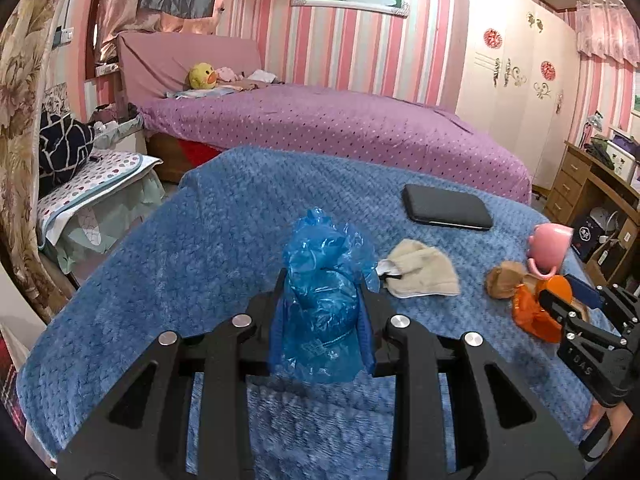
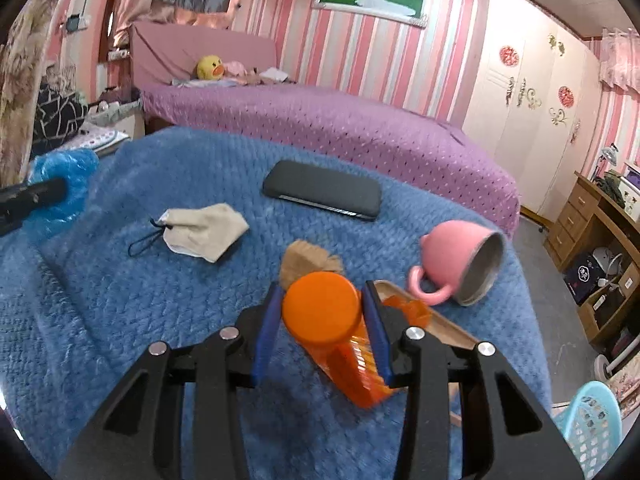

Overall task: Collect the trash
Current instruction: 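Grasp the orange bottle cap with the right gripper while the left gripper holds the bag, then carry the bag and orange cap over the blue basket and open both grippers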

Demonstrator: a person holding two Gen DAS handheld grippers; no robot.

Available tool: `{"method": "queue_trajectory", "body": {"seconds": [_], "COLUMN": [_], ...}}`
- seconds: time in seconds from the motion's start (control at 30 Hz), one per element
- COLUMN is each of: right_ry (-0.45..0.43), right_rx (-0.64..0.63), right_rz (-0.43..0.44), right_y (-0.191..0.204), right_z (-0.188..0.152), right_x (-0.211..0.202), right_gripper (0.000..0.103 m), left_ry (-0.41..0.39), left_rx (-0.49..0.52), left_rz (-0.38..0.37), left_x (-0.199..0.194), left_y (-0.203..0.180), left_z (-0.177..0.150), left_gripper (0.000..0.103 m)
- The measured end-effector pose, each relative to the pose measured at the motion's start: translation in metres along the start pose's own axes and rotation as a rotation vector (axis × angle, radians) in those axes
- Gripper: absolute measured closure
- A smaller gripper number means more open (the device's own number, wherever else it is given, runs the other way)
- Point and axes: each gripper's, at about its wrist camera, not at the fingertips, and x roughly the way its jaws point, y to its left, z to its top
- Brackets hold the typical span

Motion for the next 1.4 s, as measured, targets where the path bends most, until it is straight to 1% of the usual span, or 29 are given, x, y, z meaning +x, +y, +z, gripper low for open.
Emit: {"method": "queue_trajectory", "body": {"seconds": [0.13,0.23,0.37,0.6,0.73,0.9,1.03,1.13,1.4], "right_ry": [-0.007,0.003,0.018,0.024,0.032,0.030,0.037,0.045,0.048], "right_rx": [0.035,0.064,0.101,0.155,0.190,0.185,0.185,0.184,0.171], "right_rz": [-0.005,-0.027,-0.053,-0.089,-0.096,-0.105,-0.095,-0.091,-0.088], "right_y": [-0.021,-0.042,-0.064,-0.103,-0.121,-0.129,-0.132,-0.134,-0.132], "right_z": [-0.003,-0.016,-0.030,-0.056,-0.069,-0.075,-0.079,-0.079,-0.079], "right_x": [-0.021,-0.035,-0.047,-0.068,-0.070,-0.070,-0.068,-0.062,-0.056], "right_gripper": [0.063,0.063,0.063,0.063,0.063,0.063,0.063,0.063,0.063], "left_ry": [-0.017,-0.028,-0.013,-0.016,0.004,0.038,0.040,0.048,0.058], "left_rx": [0.014,0.023,0.023,0.061,0.070,0.077,0.100,0.112,0.103], "left_rz": [-0.027,-0.048,-0.090,-0.148,-0.157,-0.159,-0.156,-0.153,-0.156], "left_x": [-0.012,-0.019,-0.023,-0.036,-0.037,-0.033,-0.029,-0.022,-0.013], "left_y": [-0.016,-0.031,-0.051,-0.092,-0.111,-0.124,-0.134,-0.136,-0.135], "left_z": [-0.001,-0.003,-0.008,-0.023,-0.034,-0.046,-0.051,-0.052,-0.048], "left_gripper": [0.074,0.074,0.074,0.074,0.074,0.074,0.074,0.074,0.074]}}
